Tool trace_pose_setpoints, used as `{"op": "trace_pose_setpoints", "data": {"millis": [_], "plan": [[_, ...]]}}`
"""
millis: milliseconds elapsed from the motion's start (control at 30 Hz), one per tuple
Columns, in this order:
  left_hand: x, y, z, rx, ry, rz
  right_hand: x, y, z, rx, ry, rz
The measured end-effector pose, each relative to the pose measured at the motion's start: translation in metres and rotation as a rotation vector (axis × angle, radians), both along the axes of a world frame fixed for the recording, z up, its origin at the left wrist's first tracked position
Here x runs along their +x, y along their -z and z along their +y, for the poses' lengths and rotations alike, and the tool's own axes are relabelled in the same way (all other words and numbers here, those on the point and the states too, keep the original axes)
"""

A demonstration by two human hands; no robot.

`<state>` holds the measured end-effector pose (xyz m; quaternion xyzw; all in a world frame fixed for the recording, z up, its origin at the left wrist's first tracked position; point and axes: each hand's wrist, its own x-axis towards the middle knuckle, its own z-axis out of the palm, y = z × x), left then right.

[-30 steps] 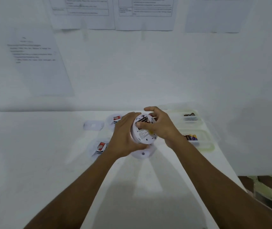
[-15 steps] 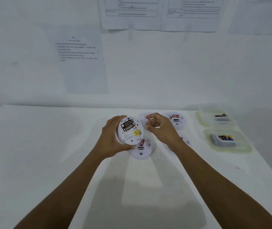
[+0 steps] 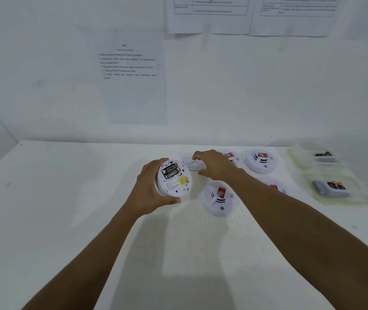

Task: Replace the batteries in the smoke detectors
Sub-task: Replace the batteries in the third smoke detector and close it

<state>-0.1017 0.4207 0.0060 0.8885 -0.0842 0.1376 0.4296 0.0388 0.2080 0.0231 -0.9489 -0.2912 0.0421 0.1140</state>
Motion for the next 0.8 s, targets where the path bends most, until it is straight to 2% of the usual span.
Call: {"op": "trace_pose_setpoints", "data": {"millis": [200,367,500,567,667,733,800], "plan": [[0.006,0.006,0.011,-0.007,-0.031,0.018,0.019,0.01,0.019,-0.071,-0.037,0.059],[0.013,0.012,0.017,-0.016,-0.069,0.028,0.029,0.012,0.02,-0.114,-0.149,-0.085],[0.019,0.016,0.019,-0.034,-0.091,0.031,0.028,0.012,0.017,-0.029,-0.145,-0.204],[0.022,0.018,0.021,-0.038,-0.098,0.041,0.027,0.008,0.011,0.143,-0.033,-0.209],[0.028,0.019,0.019,-0.068,-0.114,0.048,0.016,-0.006,-0.003,0.651,0.2,0.011],[0.031,0.017,0.012,-0.079,-0.114,0.041,0.001,-0.021,-0.011,0.908,0.214,0.158],[0.035,0.015,0.0,-0.091,-0.098,0.044,-0.014,-0.033,-0.016,1.049,0.182,0.294]]}}
